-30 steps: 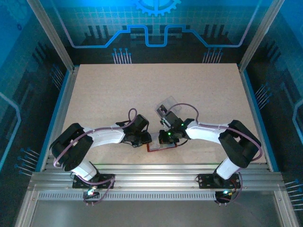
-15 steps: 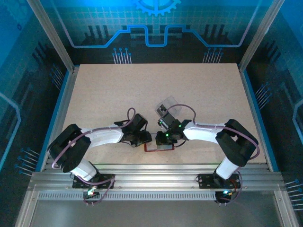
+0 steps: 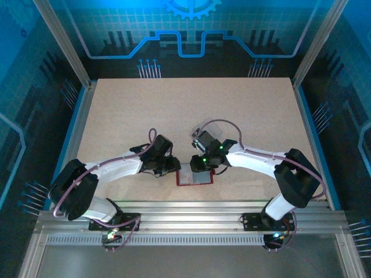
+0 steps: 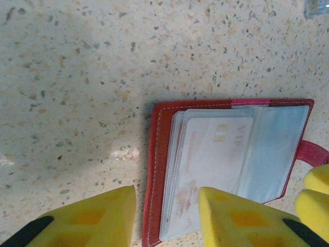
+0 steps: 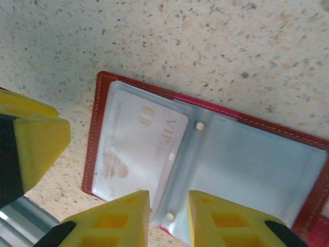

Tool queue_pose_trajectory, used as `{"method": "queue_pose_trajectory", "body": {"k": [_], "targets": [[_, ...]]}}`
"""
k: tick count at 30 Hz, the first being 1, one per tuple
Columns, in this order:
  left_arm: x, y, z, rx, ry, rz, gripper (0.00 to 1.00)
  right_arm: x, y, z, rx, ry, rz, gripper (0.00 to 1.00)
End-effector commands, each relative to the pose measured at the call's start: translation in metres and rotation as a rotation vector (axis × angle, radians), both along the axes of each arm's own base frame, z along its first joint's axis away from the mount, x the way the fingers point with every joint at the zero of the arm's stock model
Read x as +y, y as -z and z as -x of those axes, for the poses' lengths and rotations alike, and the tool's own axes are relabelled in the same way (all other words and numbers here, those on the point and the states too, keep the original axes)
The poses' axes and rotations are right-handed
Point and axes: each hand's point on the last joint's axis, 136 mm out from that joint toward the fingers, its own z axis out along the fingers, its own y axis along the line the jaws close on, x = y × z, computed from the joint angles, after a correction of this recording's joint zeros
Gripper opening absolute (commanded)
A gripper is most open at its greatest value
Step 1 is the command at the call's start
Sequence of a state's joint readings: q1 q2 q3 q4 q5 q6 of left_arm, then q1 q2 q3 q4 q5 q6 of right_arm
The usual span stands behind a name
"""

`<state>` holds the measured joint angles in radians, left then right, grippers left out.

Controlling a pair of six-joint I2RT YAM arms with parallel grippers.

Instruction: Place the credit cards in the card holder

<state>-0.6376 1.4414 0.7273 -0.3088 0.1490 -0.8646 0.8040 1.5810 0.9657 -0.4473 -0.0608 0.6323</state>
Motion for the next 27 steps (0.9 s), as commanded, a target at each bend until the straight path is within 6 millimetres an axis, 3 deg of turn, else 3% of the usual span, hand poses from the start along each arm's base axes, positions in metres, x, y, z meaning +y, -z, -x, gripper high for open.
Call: {"method": "queue_pose_trajectory", "body": {"k": [1,9,20,27], "targets": [[-0.011,-0.003,0.001,0.009,0.056,0.02,0.36,-0.024,0.004,-0.002,-0.017,-0.034,0.134,0.31],[-0.023,0.011,-0.001,0.033,0.081,0.012,0.34,-0.034,0.02,-0.006,-0.021,-0.063,0.226,0.32],[-0.012,0.031,0.008,0.065,0.072,-0.051,0.33,-0.043,0.05,-0.003,-0.021,-0.076,0.364,0.34],[-0.016,0.037,0.012,0.07,0.092,-0.068,0.33,-0.035,0.051,0.007,-0.016,-0.074,0.341,0.19]]}}
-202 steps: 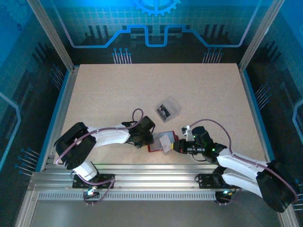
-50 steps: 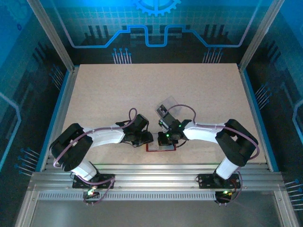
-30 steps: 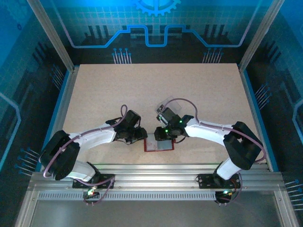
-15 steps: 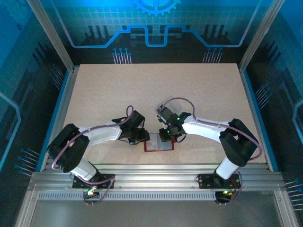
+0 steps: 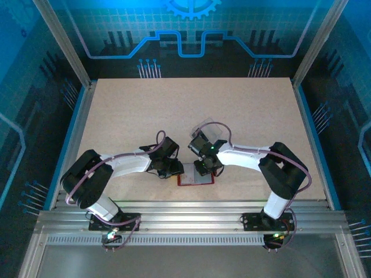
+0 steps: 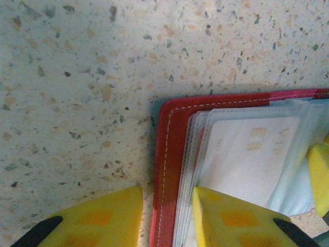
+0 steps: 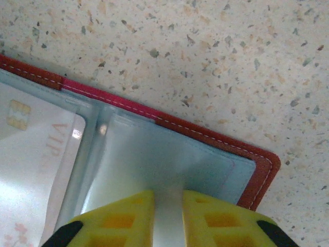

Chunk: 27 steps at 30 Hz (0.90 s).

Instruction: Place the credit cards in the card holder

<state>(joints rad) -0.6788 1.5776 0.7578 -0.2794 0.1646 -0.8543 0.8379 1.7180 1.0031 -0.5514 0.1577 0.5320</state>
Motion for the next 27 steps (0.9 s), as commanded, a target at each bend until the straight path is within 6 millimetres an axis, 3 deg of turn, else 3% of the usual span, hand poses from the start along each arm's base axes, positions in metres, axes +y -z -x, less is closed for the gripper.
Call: {"method": "queue_pose_trajectory", "body": {"k": [1,6,11,14,16,18,27], "targets": [[-0.003,0.011,0.005,0.008,0.039,-0.033,0.33,-0.002,0.006,0.011,0.022,-0.01,0.033,0.16],[-0.006,0.018,0.009,0.021,0.041,-0.038,0.32,0.001,-0.008,0.005,-0.005,-0.017,0.033,0.0],[-0.008,0.022,0.013,0.026,0.042,-0.043,0.32,0.007,-0.025,0.0,-0.035,-0.037,0.025,0.0],[-0.008,0.022,0.013,0.028,0.039,-0.044,0.31,0.003,-0.024,-0.001,-0.034,-0.038,0.057,0.0],[-0.007,0.022,0.014,0.026,0.035,-0.046,0.32,-0.004,-0.02,0.0,-0.033,-0.033,0.09,0.13],[-0.007,0.022,0.014,0.026,0.038,-0.047,0.32,-0.008,-0.019,0.001,-0.033,-0.037,0.093,0.19],[-0.007,0.025,0.015,0.035,0.033,-0.045,0.31,-0.012,-0.021,-0.016,-0.038,-0.043,0.071,0.26]]}}
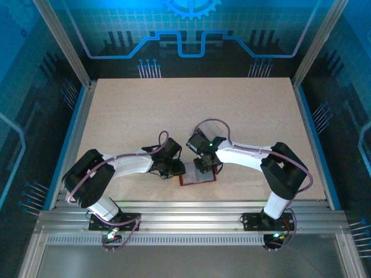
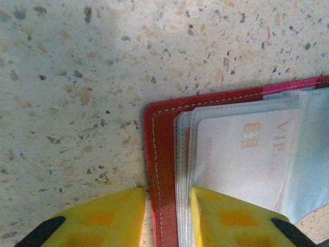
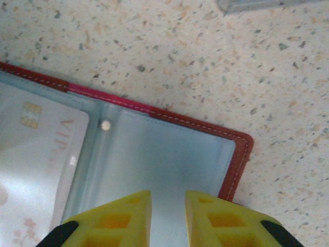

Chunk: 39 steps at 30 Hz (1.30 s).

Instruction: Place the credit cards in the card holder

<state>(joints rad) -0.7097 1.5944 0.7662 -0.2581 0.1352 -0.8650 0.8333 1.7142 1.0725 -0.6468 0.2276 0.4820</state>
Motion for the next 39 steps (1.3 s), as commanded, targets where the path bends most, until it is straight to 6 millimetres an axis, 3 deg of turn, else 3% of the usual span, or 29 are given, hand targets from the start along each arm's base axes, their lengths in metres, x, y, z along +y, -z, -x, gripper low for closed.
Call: {"method": "queue_pose_trajectory", "body": {"k": [1,10,23,31,39], "targets": [[0.001,0.024,0.016,0.059,0.022,-0.035,0.31,-0.004,-0.002,-0.007,0.007,-0.015,0.001,0.27],[0.0,0.024,0.017,0.064,0.027,-0.037,0.32,0.004,0.017,-0.011,0.038,-0.041,0.0,0.29],[-0.002,0.023,0.014,0.06,0.03,-0.036,0.32,-0.007,0.045,0.01,0.083,-0.01,0.065,0.27],[-0.003,0.026,0.015,0.065,0.039,-0.042,0.32,-0.002,0.027,0.003,0.046,-0.015,0.044,0.0],[-0.007,0.03,0.018,0.067,0.046,-0.045,0.32,0.01,-0.008,-0.006,-0.015,-0.04,0.036,0.0]]}}
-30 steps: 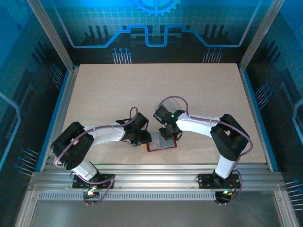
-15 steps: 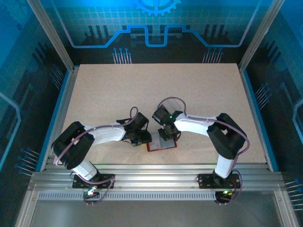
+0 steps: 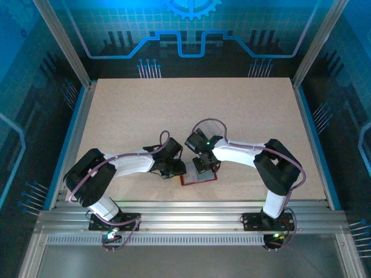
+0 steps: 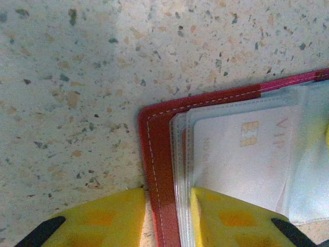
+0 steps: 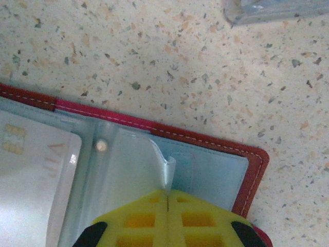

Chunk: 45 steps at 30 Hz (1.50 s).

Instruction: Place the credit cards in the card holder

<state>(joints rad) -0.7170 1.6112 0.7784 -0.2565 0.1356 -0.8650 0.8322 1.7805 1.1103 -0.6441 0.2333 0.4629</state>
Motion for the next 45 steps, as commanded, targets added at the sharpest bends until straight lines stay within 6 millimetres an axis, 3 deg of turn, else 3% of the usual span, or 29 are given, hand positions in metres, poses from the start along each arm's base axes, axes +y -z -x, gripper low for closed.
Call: {"method": "queue_pose_trajectory", "body": {"k": [1,7,18,24,30,37,45], "targets": [[-0.004,0.03,0.019,0.067,0.041,-0.045,0.32,0.008,-0.025,-0.001,-0.039,-0.028,0.003,0.0],[-0.012,0.034,0.018,0.071,0.044,-0.035,0.31,0.022,-0.043,0.004,-0.051,-0.057,-0.015,0.0],[-0.017,0.034,0.019,0.068,0.041,-0.016,0.31,0.053,-0.03,0.019,0.067,-0.051,-0.15,0.03],[-0.016,0.032,0.02,0.065,0.032,-0.008,0.31,0.065,-0.03,0.018,0.117,-0.008,-0.27,0.2],[-0.018,0.027,0.019,0.056,0.028,0.007,0.32,0.074,-0.034,0.016,0.164,0.016,-0.388,0.24],[-0.008,0.016,0.021,0.04,0.008,-0.002,0.35,0.089,-0.056,0.015,0.186,-0.004,-0.557,0.4],[0.005,0.001,0.026,0.013,-0.015,-0.002,0.38,0.107,-0.065,0.017,0.227,-0.032,-0.654,0.43]]}}
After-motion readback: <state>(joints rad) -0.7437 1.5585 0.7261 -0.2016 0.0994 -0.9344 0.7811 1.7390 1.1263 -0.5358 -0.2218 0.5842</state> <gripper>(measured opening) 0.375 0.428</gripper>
